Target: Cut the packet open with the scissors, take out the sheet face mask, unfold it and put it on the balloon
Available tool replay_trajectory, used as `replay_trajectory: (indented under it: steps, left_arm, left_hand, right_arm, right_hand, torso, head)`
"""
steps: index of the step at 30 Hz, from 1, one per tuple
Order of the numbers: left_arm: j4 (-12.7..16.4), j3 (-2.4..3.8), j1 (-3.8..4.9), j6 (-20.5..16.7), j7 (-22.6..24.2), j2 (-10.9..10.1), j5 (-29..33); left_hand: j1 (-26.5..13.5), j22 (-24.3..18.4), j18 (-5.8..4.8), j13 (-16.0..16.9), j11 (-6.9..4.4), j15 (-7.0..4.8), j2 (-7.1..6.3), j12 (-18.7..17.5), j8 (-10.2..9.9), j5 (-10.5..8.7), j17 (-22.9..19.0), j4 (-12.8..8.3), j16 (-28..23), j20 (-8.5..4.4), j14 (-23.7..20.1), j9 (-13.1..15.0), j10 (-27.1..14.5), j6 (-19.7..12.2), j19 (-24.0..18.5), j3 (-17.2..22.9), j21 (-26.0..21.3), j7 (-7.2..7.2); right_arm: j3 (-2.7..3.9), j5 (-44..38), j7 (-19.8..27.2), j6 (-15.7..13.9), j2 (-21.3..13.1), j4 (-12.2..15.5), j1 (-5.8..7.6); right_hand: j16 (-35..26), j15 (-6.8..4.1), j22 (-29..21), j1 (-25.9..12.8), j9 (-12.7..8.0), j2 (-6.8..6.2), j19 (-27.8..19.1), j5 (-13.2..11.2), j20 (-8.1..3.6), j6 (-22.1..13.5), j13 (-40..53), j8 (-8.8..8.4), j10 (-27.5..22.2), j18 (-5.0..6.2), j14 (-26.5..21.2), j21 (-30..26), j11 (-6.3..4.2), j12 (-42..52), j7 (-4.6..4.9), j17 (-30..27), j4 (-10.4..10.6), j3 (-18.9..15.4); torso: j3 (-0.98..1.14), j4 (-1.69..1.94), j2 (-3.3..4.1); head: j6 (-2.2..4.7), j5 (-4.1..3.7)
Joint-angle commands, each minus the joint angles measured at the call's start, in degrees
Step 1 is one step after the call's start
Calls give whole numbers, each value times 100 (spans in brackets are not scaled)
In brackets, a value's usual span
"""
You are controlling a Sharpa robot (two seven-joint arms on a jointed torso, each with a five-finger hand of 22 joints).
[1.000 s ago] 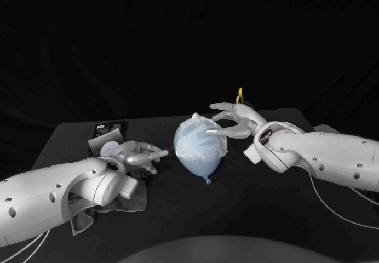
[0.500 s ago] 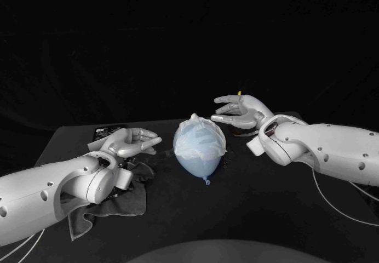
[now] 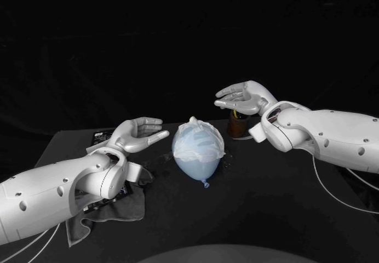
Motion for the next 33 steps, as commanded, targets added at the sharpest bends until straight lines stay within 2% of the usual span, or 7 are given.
replay_trajectory:
  steps: [1, 6, 9, 11, 12, 15, 33]
  left_arm:
    - [-111, 19, 88, -98, -241, 152, -127]
    - [-337, 27, 285, -1, -822, 445, -393]
    - [-430, 28, 386, 240, -1200, 586, -581]
    - [-489, 29, 450, 444, -1468, 676, -668]
    - [-514, 29, 480, 544, -1600, 723, -722]
    - [-556, 30, 541, 808, -1914, 838, -879]
    - [-800, 29, 670, 1263, -2590, 1361, -1410]
  left_hand:
    - [-89, -24, -75, -12, -98, 61, -226, -275, -597, 76, -74, 42, -698, 4, -507, -193, -228, -641, -171, -405, -53, -48]
    - [-275, -66, -78, -32, -259, 29, -396, -760, -1387, 28, -115, 26, -1251, 7, -990, -424, -838, -1475, -503, -732, -108, -36]
    - [-477, -76, -79, -64, 142, -41, -423, -1007, -1633, -29, -123, 32, -1364, 8, -1090, -495, -1213, -1749, -614, -749, -118, -5]
    - [-609, -82, -77, -68, 341, 47, -442, -1062, -1681, -31, -100, 29, -1225, 7, -1030, -509, -1321, -1796, -663, -769, -123, 129]
    - [-741, -84, -76, -53, 419, 142, -446, -1070, -1701, -31, -97, 12, -1233, 6, -1058, -513, -1352, -1811, -686, -763, -125, 377]
    - [-926, -87, -74, -33, 428, 172, -444, -1051, -1726, -38, -88, 30, -1243, 6, -1088, -518, -1352, -1829, -738, -775, -127, 582]
    - [-1108, -86, -63, -9, 400, 167, -445, -989, -1694, -43, -81, 28, -1284, 0, -1152, -503, -1305, -1780, -787, -772, -125, 787]
  right_arm:
    - [1, -234, -43, 333, 37, -33, 25]
    - [3, -479, -118, 412, 91, -59, 48]
    - [3, -550, -153, 415, 112, -61, 53]
    - [4, -584, -177, 413, 128, -59, 55]
    - [4, -598, -188, 408, 135, -53, 56]
    - [4, -621, -213, 388, 151, -28, 58]
    - [0, -653, -312, 282, 227, 48, 55]
  right_hand:
    - [136, -100, -25, 118, -10, 46, 228, -17, -37, 128, -9, 25, 247, 95, 365, 109, -77, -32, 351, 34, -20, -61]
    - [237, -224, -87, 180, -42, 122, 589, -16, -141, 271, -16, -4, 563, 95, 775, 207, -166, -145, 267, 81, -19, -200]
    - [235, -225, -90, 180, -44, 123, 595, -16, -142, 274, -16, -6, 568, 95, 779, 207, -167, -150, 266, 81, -18, -206]
    - [201, -220, -120, 170, -58, 121, 609, -17, -146, 273, -19, -30, 589, 89, 770, 190, -164, -199, 270, 71, -7, -256]
    - [147, -200, -154, 167, -72, 124, 587, -15, -137, 261, -21, -56, 578, 83, 715, 156, -147, -253, 284, 52, -1, -294]
    - [-231, -49, -297, 163, -119, 138, 430, -18, -43, 233, -23, -143, 444, 57, 198, -6, -48, -507, 362, -109, 6, -443]
    - [-799, 207, -802, 155, -340, 103, -627, -19, 13, -334, -16, -509, 85, -149, -482, -542, 155, -1057, 542, -378, 8, -710]
  torso:
    - [7, 1, -1]
    - [21, 3, -2]
    - [17, -1, -5]
    - [12, 0, -7]
    - [15, -3, -7]
    - [14, -2, -8]
    - [8, 7, -4]
  head:
    - [9, -14]
    - [12, -5]
    - [10, 0]
    - [11, 1]
    - [8, 3]
    - [3, 4]
    - [24, 4]
